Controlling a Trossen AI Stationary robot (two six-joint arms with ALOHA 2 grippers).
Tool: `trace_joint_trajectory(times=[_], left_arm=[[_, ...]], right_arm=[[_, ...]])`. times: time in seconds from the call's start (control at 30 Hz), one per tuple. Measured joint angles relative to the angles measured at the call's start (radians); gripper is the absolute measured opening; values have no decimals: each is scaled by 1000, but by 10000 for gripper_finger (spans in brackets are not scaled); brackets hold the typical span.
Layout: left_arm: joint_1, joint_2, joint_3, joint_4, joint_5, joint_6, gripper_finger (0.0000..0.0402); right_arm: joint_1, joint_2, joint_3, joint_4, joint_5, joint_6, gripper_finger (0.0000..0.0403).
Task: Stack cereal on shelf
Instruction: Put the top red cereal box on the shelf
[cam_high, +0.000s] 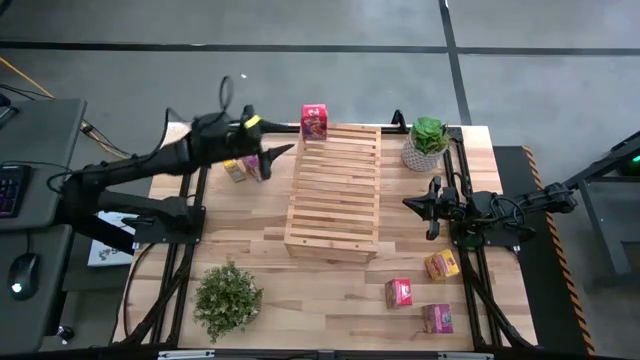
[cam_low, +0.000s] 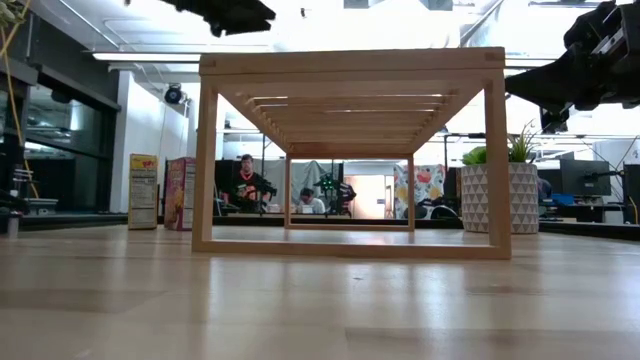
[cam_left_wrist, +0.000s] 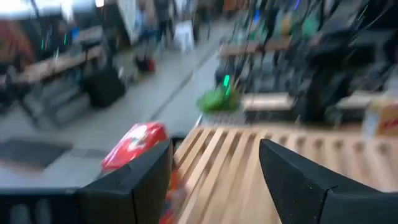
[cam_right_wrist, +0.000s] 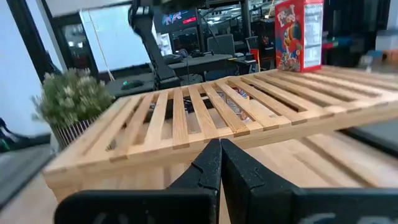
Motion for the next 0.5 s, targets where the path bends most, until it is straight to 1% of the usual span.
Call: trace_joint_trajectory(times=[0.1,0.17,0.23,0.27,0.33,0.43,0.5], left_arm=[[-12,-77,-151,196,36,-28,230],[-20,-110,-223,288,37,-36,230],[-25,-132,-275,336,32,-37,230],[-26,-139,-291,346,21,-37,230],[-26,-140,-307,370,-16,-37,230],[-25,-122,-308,389,-108,-42,230],[-24,-103,-308,417,-155,-58,230]], right_arm=[[-1,0,0,24,8,175,0],[-5,1,0,85,62,219,0],[-12,6,0,157,75,220,0],[-16,16,0,207,55,201,0],[-31,52,0,339,-21,156,0],[-56,154,1,563,-126,104,0],[-74,245,20,608,-138,80,0]])
